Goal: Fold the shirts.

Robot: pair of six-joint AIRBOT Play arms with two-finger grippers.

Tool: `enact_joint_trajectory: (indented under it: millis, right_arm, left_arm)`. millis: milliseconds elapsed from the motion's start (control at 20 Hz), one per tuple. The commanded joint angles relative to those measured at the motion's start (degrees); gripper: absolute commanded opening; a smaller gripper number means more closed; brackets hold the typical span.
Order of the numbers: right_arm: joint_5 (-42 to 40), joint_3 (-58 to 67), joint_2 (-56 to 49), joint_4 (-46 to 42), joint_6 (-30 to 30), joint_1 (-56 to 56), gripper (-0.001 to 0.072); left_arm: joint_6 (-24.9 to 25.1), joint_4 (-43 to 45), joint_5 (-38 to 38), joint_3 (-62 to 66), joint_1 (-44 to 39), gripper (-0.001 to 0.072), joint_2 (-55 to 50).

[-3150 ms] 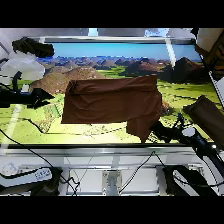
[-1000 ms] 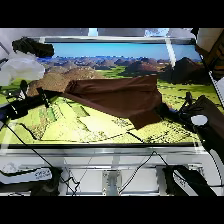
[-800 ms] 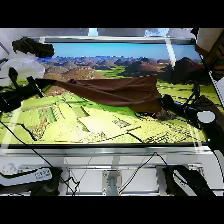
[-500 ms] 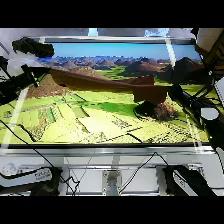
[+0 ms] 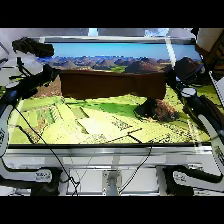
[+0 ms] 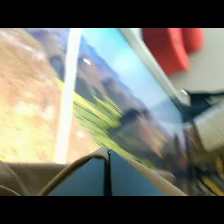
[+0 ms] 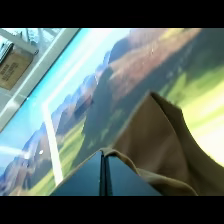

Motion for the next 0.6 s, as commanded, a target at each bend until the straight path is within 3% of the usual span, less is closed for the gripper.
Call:
enact_joint_trajectory:
  millis: [0, 200, 550]
  right_arm:
    - [-2.8, 9.7, -11.3, -1.9, 0.0, 0.6, 0.0021]
    - [-2.7, 13.4, -18.2, -1.9, 3.1, 0.7, 0.0021]
    - [-3.1, 13.7, -22.4, -1.2, 6.5, 0.7, 0.0021]
  left_arm:
    - [0.1, 0.2, 9.5, 1.6, -0.9, 0.0014, -3.5]
    - [-1.2, -0.2, 11.3, 5.4, -0.9, 0.0014, -9.4]
    - [-7.8, -0.1, 7.9, 9.9, -1.0, 0.0013, -17.4]
